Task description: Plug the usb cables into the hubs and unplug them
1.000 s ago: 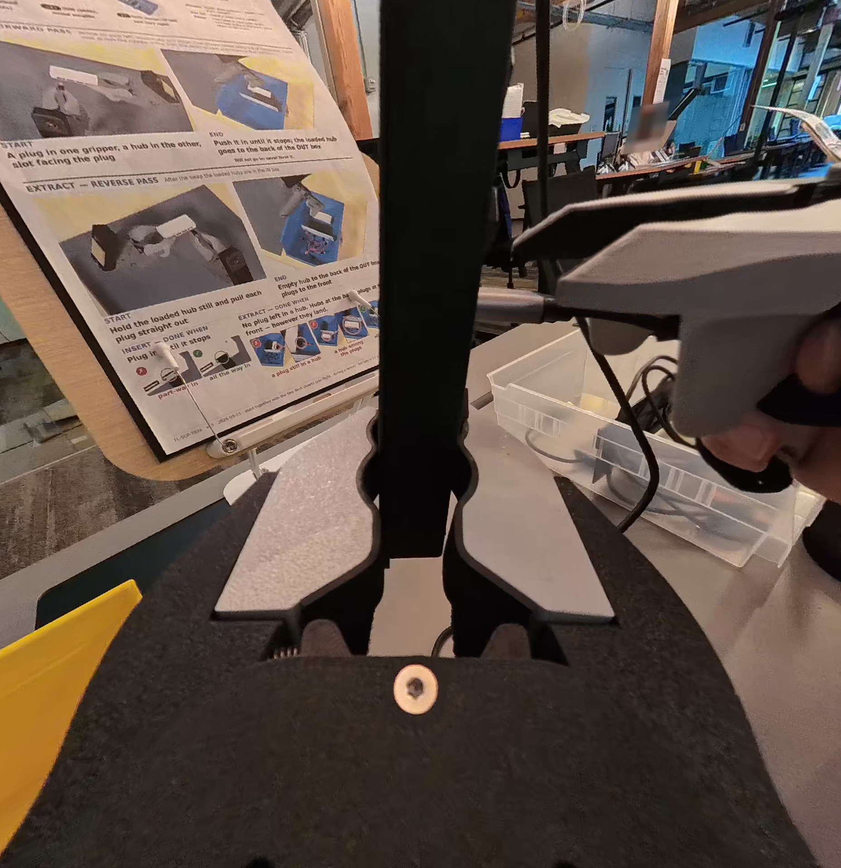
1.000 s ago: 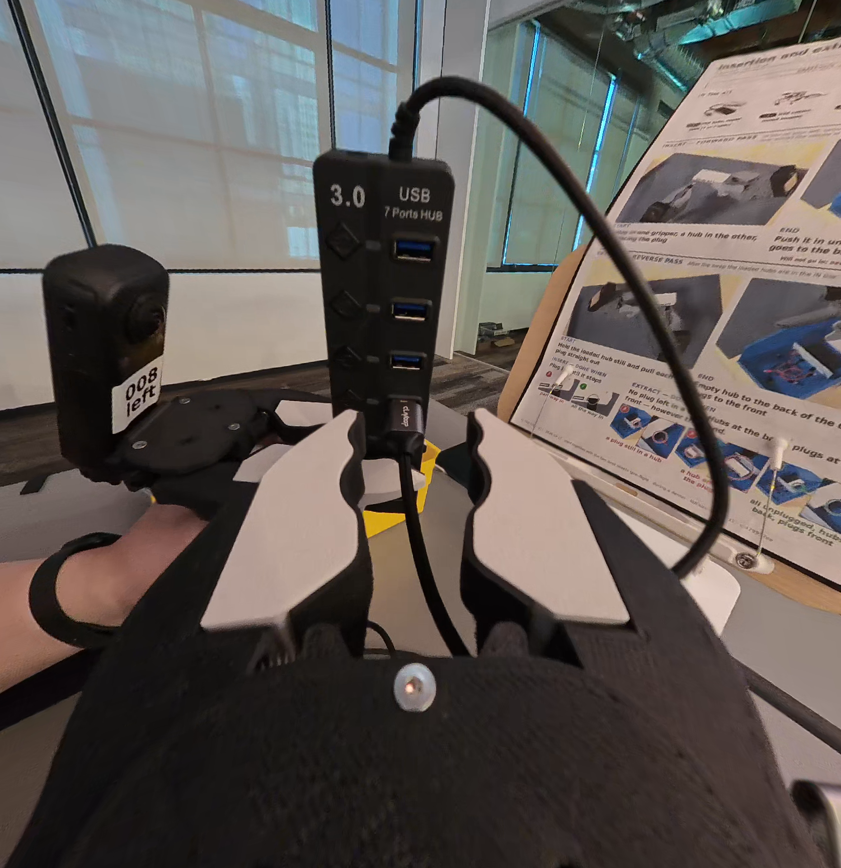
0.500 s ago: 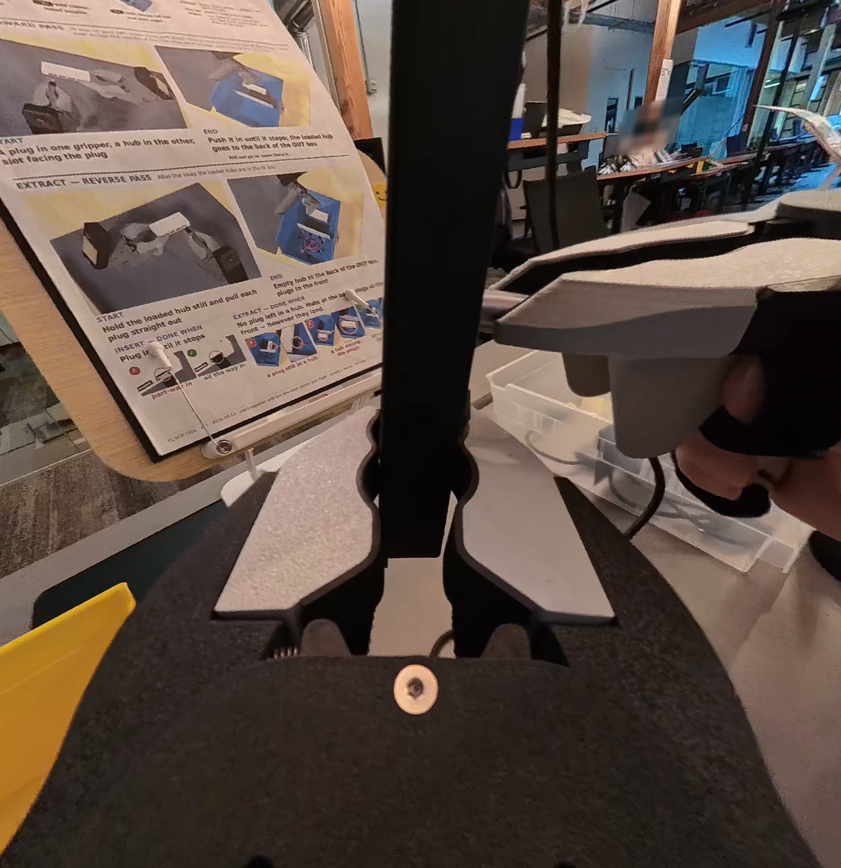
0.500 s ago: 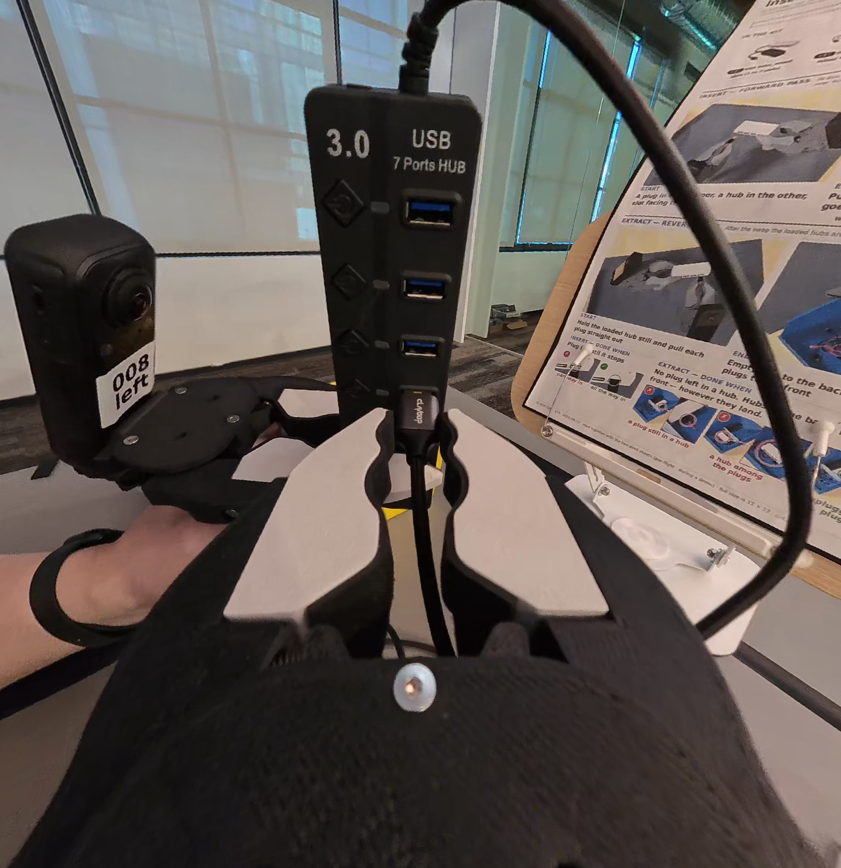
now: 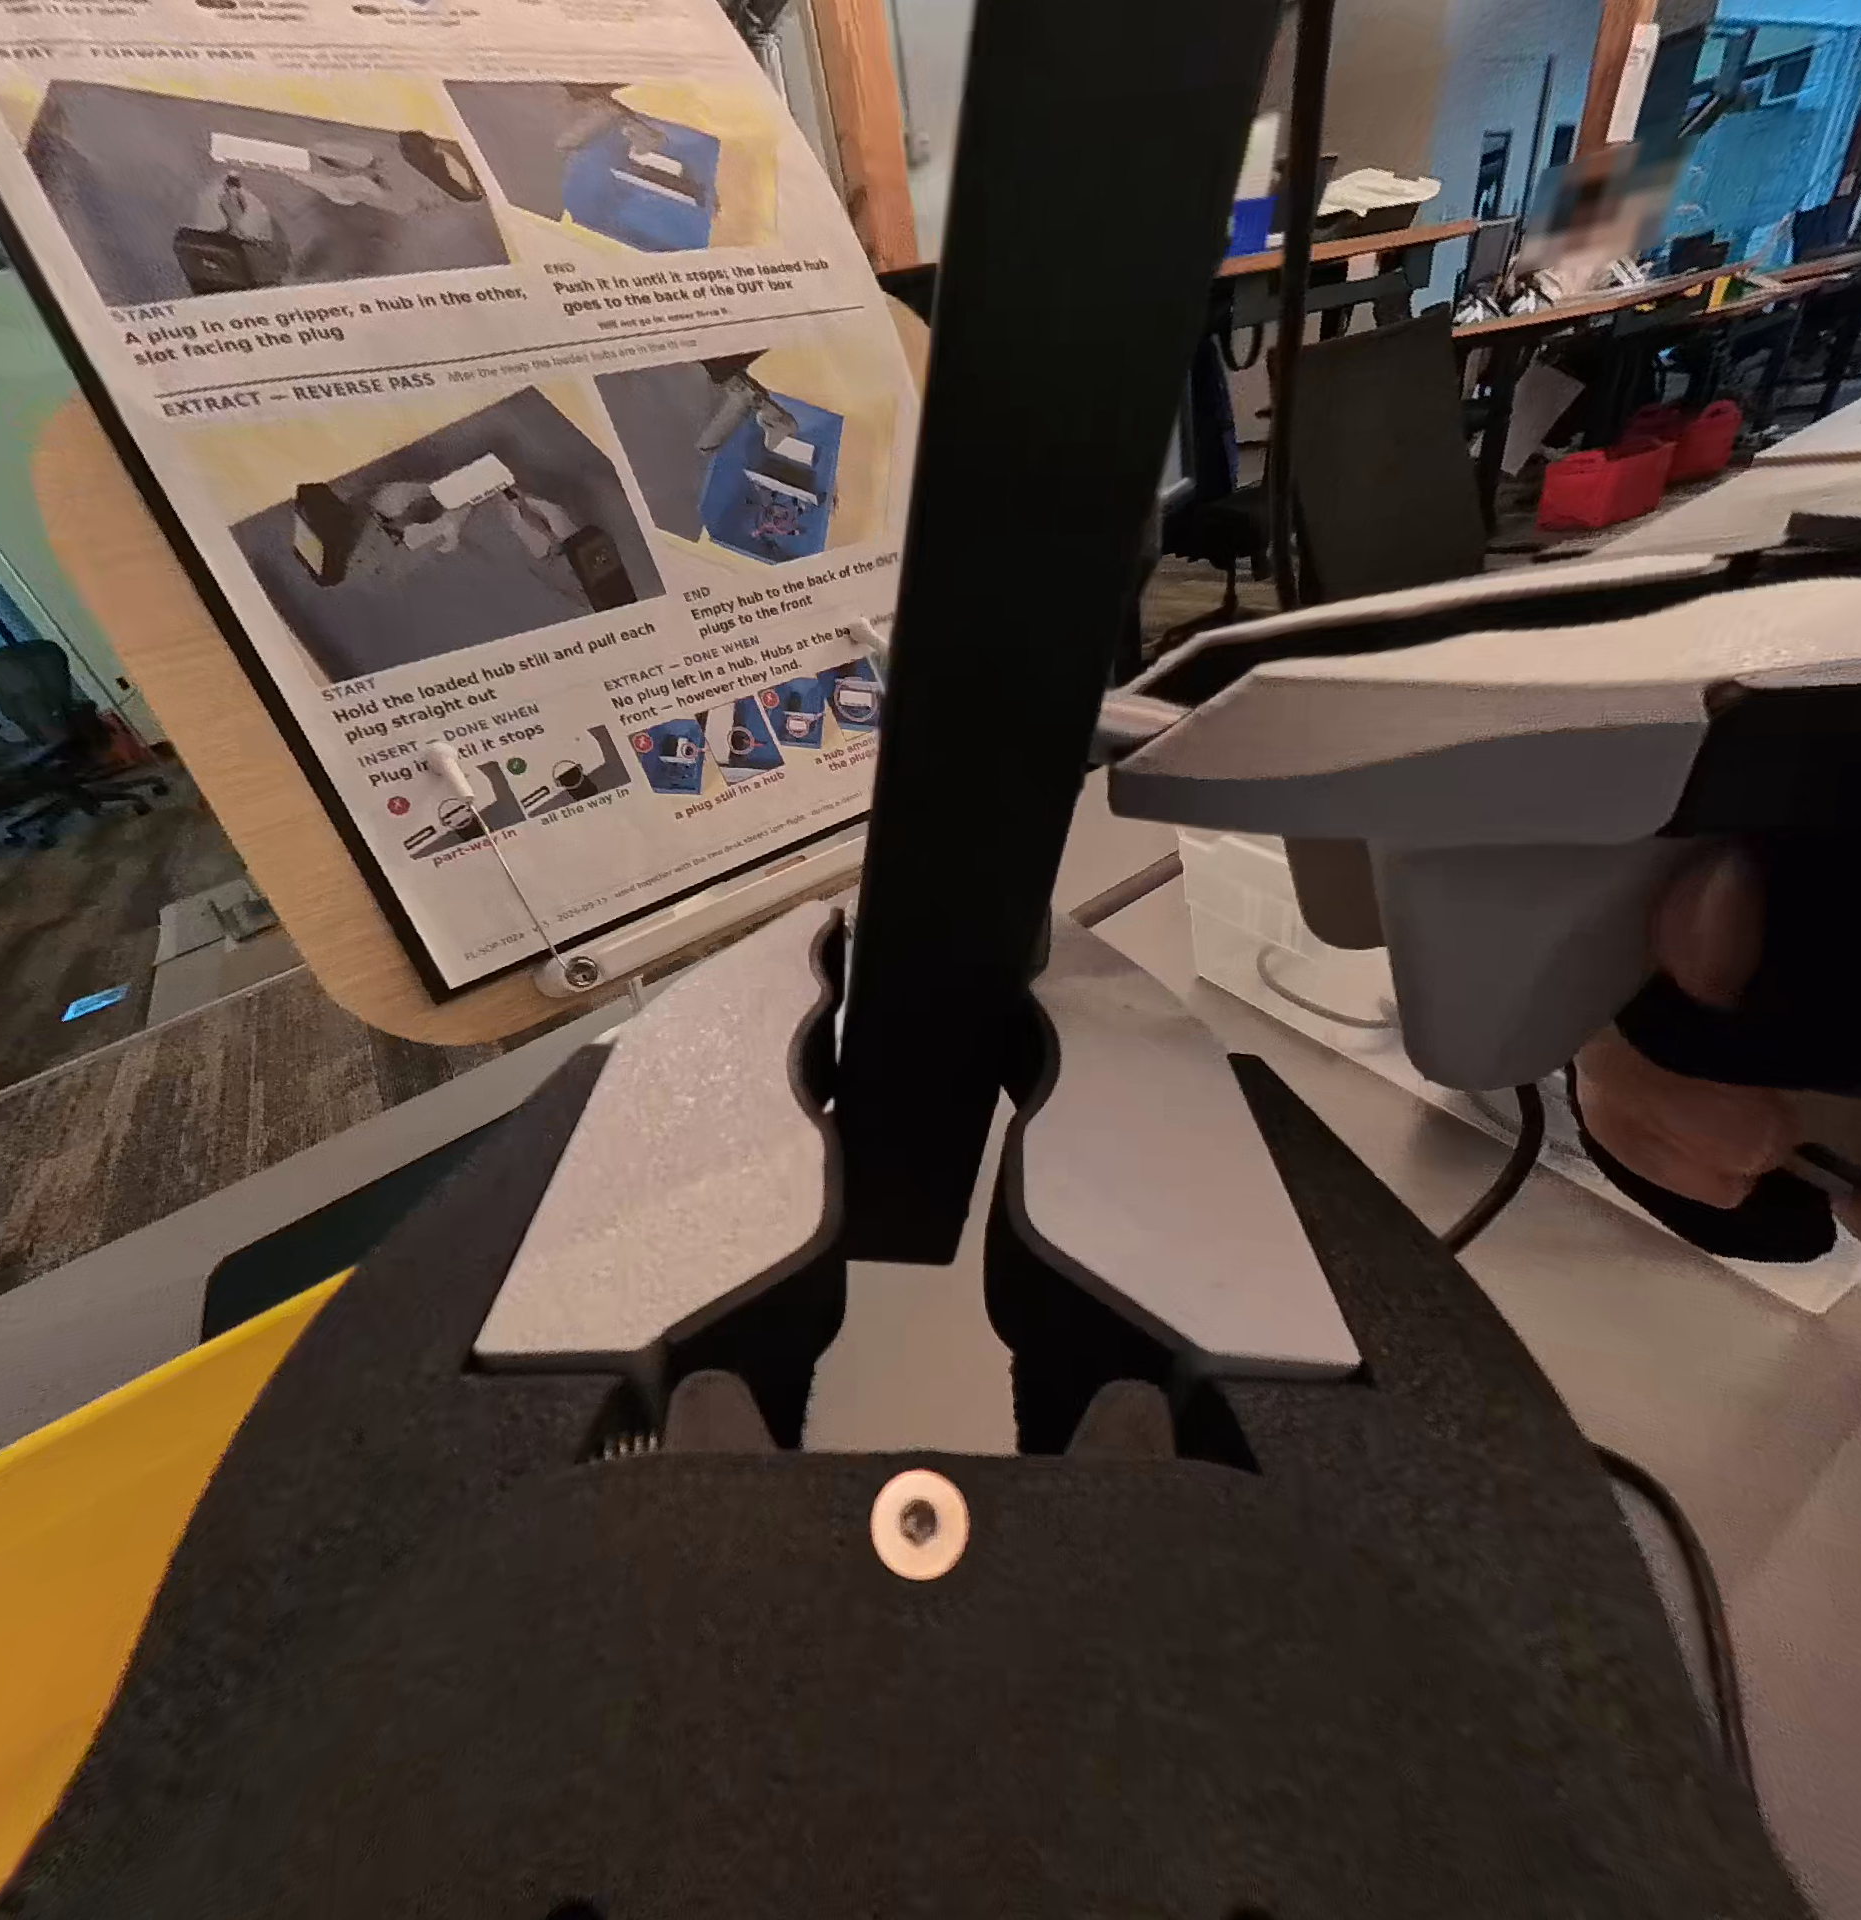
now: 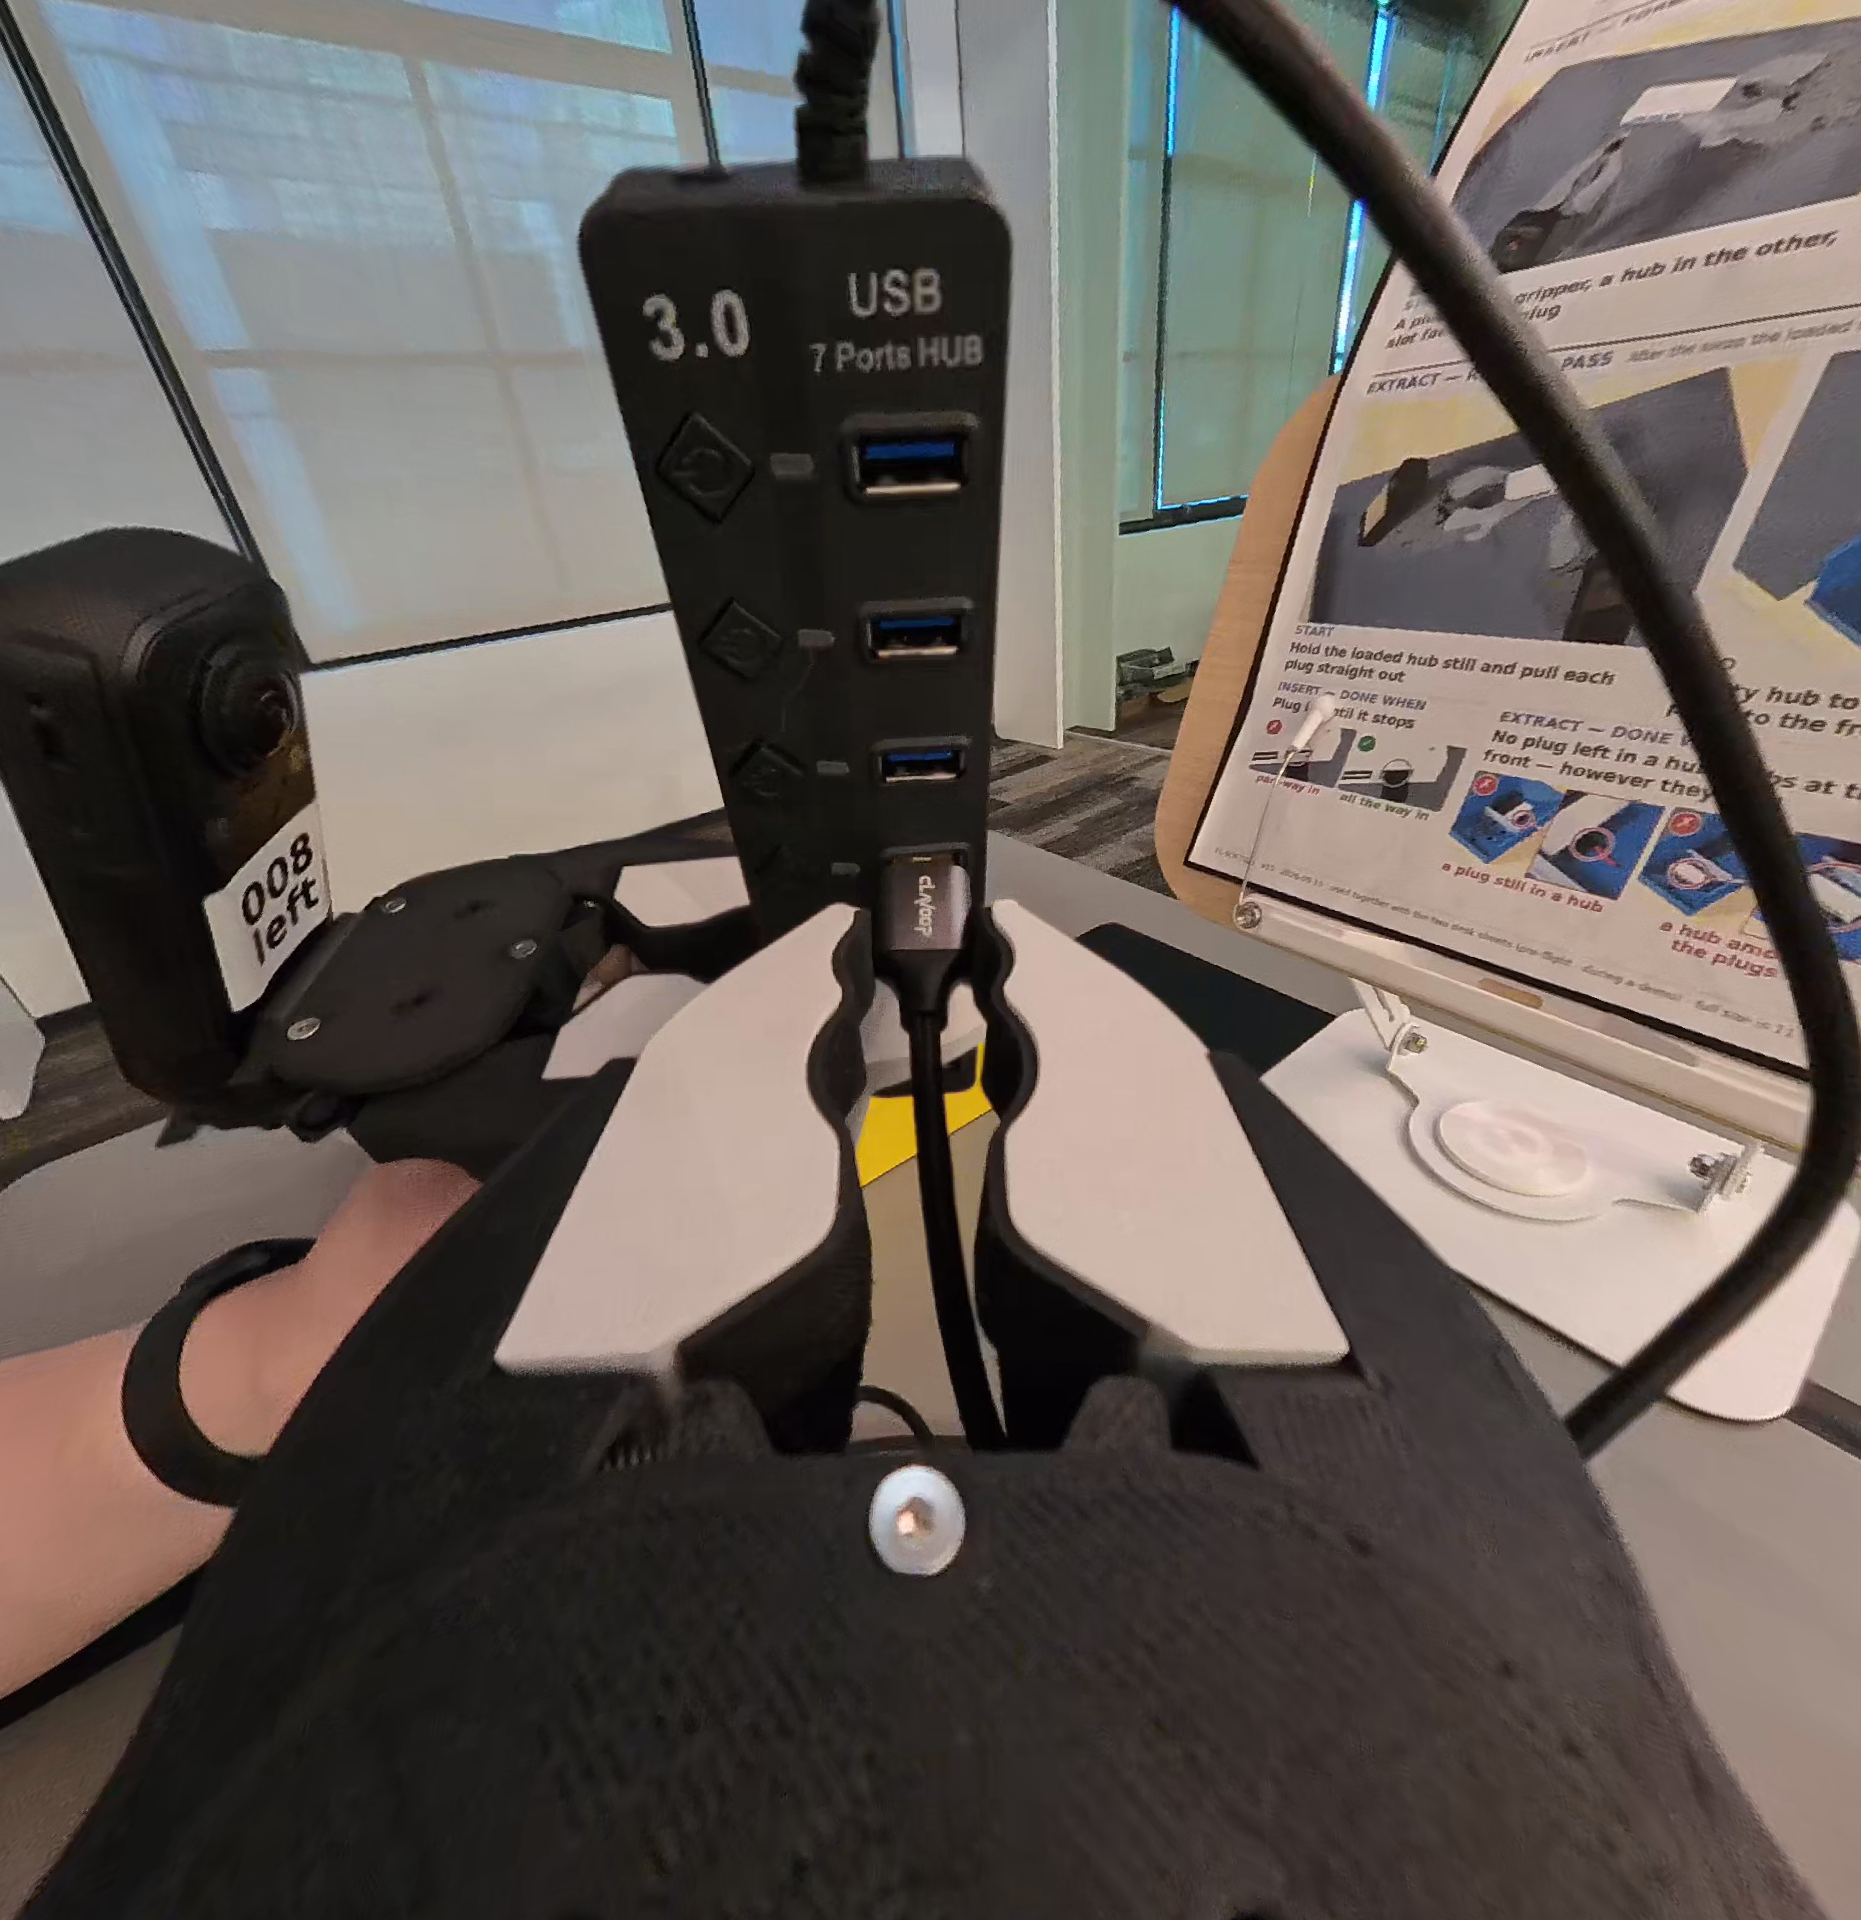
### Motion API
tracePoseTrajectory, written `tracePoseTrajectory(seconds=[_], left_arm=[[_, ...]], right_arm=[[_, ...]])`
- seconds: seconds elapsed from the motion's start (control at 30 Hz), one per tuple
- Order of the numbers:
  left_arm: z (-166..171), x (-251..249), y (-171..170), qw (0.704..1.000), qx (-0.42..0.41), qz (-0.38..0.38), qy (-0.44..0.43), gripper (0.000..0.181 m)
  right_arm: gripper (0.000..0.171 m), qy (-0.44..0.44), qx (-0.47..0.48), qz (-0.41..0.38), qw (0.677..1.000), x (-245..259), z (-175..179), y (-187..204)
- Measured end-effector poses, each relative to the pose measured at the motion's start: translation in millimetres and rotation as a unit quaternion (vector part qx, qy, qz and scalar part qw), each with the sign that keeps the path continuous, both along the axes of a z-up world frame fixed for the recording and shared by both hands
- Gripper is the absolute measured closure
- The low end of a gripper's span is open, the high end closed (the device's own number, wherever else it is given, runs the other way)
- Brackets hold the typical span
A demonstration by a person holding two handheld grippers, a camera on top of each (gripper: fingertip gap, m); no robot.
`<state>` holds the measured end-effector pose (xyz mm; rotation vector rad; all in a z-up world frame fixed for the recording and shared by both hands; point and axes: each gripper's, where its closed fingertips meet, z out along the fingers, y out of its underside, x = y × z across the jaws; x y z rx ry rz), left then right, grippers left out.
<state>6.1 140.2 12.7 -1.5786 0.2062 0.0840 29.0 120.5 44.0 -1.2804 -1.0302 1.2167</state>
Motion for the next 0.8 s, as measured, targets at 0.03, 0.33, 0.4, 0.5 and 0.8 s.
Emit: tracePoseTrajectory(seconds=[0.03, 0.33, 0.4, 0.5, 0.8], left_arm=[[-1, -1, 1, 1.000, -0.008, -0.006, 0.003, 0.155], [-5, -5, 9, 0.996, -0.016, -0.034, -0.086, 0.154], [-3, -6, 8, 0.995, -0.016, -0.038, -0.093, 0.154], [3, -9, 4, 0.994, -0.013, -0.045, -0.096, 0.154], [16, -50, -11, 0.991, 0.005, -0.012, -0.130, 0.156]], right_arm=[[0.152, 0.000, 0.000, 0.000, 1.000, -1, -1, 0], [0.152, 0.007, 0.008, -0.026, 1.000, -9, 0, 9], [0.152, 0.007, 0.012, -0.030, 0.999, -11, 3, 7], [0.152, 0.009, 0.017, -0.034, 0.999, -14, 8, 3], [0.152, 0.021, 0.024, -0.045, 0.998, -23, 18, -13]])
